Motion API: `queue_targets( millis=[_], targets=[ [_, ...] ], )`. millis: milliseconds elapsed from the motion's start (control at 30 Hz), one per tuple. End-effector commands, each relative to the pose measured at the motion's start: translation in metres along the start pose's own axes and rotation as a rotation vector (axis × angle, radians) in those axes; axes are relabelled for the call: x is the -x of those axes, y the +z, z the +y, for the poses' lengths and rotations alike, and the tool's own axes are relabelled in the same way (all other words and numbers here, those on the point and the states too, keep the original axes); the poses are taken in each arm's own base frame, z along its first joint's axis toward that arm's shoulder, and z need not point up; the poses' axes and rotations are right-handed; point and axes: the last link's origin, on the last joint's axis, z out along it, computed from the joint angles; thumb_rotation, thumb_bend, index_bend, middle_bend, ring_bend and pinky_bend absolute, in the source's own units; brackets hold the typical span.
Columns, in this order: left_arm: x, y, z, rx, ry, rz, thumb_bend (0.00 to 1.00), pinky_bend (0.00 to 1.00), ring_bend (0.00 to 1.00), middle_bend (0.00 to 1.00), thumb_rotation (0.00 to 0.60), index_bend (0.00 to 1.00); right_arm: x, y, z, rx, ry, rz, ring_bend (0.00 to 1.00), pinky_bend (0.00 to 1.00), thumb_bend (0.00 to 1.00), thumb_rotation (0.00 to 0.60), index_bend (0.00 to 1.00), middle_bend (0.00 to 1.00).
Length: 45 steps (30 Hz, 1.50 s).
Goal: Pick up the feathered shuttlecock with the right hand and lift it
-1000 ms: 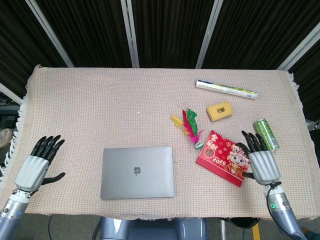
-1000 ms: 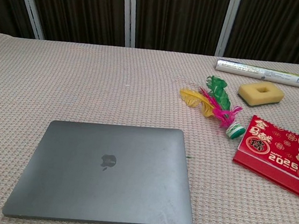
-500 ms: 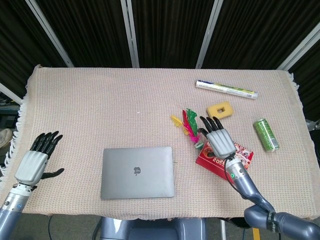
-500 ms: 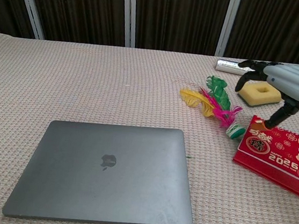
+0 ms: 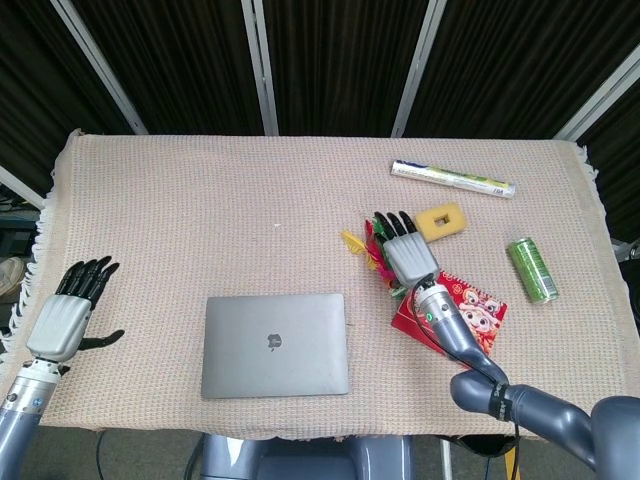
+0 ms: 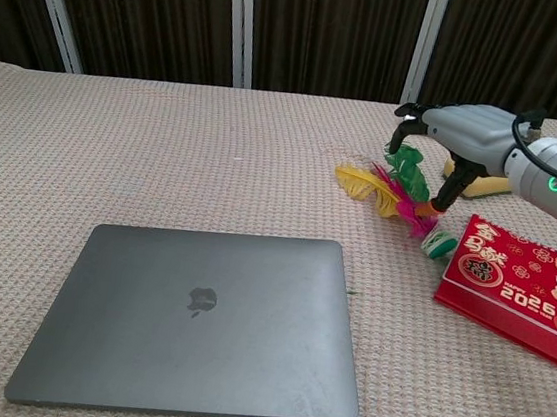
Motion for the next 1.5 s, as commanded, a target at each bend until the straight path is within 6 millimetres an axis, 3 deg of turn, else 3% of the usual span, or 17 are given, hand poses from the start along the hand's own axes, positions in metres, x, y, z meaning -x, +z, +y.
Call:
queue_targets(
  millis=[33, 233, 733, 933, 1167, 1500],
  targets=[
    [0.0, 0.001, -0.001, -0.003, 0.001, 0.0, 0.01, 0.0, 0.0, 0.0, 0.6, 0.0, 0.004, 0.016, -0.008, 0.003, -0.003, -0.02, 0.0, 0.0, 0.1, 0.6, 0.26, 0.0],
    [0.0, 0.003, -0.004, -0.019, -0.003, 0.003, 0.01, 0.0, 0.0, 0.0, 0.6, 0.0, 0.009, 0.033, -0.011, 0.022, 0.0, -0.036, 0.0, 0.0, 0.1, 0.6, 0.26, 0.0],
    [-0.004, 0.002, -0.01, -0.024, -0.018, 0.024, 0.01, 0.0, 0.0, 0.0, 0.6, 0.0, 0.034, 0.049, -0.015, 0.065, 0.001, -0.119, 0.0, 0.0, 0.14, 0.6, 0.29, 0.0],
    [-0.004, 0.003, -0.011, -0.022, -0.022, 0.026, 0.02, 0.0, 0.0, 0.0, 0.6, 0.0, 0.043, 0.055, -0.017, 0.068, 0.001, -0.149, 0.0, 0.0, 0.29, 0.6, 0.41, 0.0],
    [-0.005, 0.003, -0.013, -0.021, -0.027, 0.027, 0.03, 0.0, 0.0, 0.0, 0.6, 0.0, 0.045, 0.057, -0.018, 0.066, -0.002, -0.136, 0.0, 0.0, 0.36, 0.6, 0.68, 0.01],
    [-0.004, 0.001, -0.01, 0.0, -0.031, 0.02, 0.03, 0.0, 0.0, 0.0, 0.6, 0.0, 0.034, 0.052, -0.013, 0.058, -0.034, -0.065, 0.0, 0.0, 0.38, 0.6, 0.77, 0.08]
  ],
)
